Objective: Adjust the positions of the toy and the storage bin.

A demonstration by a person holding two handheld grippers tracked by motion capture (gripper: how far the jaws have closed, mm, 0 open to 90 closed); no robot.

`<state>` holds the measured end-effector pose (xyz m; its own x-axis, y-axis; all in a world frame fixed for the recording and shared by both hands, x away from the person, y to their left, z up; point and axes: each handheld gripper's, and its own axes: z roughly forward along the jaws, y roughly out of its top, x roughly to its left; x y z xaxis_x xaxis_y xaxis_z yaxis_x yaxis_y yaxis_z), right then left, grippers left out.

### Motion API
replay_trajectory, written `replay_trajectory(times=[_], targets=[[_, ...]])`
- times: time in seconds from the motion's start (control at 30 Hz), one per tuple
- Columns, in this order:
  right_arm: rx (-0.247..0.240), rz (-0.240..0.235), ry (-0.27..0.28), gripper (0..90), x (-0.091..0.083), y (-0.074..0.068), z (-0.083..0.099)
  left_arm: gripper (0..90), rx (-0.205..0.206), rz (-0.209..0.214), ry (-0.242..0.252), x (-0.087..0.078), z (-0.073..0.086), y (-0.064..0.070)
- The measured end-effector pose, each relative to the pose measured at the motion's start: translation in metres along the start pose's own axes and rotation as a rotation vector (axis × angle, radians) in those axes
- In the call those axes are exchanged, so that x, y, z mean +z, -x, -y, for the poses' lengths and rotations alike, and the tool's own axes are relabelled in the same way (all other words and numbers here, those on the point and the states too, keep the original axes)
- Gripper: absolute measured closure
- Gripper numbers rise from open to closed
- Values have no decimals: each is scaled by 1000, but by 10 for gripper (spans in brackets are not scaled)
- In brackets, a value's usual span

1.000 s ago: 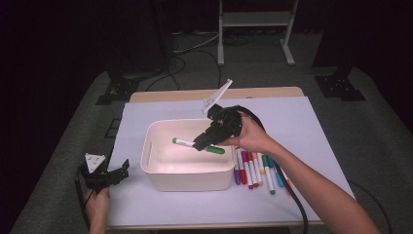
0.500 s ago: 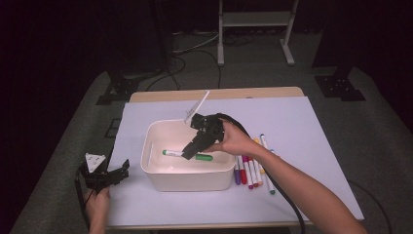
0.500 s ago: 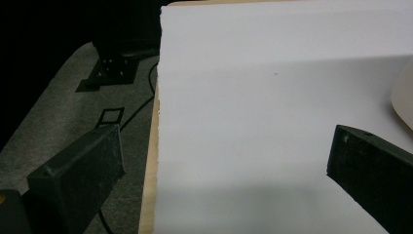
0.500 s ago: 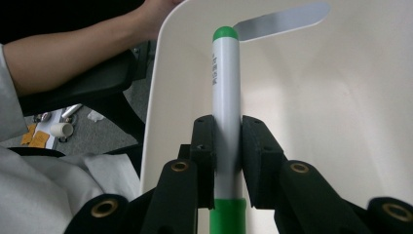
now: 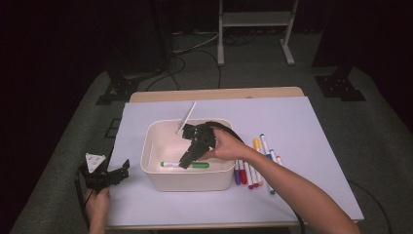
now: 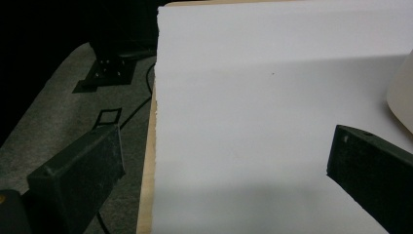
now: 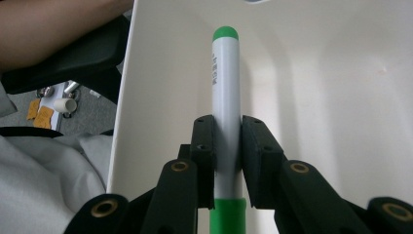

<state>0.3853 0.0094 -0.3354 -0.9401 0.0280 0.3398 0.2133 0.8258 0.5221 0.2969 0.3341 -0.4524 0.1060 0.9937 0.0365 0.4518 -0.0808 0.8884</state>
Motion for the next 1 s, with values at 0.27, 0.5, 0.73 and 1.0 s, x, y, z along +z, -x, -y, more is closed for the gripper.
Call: replay_trajectory(times=[0.27,0.5,0.73,1.0], targets=[[8,-4,-41,755,11,1,2,0,0,2,-4,0,0,0],[5,5,-66,753,14,-1,2,0,1,2,1,0,0,0],[10,18,-69,692,12,-4,1,0,1,4,1,0,0,0],[16,65,30,645,-29,-16,12,0,1,7,-1,0,0,0]])
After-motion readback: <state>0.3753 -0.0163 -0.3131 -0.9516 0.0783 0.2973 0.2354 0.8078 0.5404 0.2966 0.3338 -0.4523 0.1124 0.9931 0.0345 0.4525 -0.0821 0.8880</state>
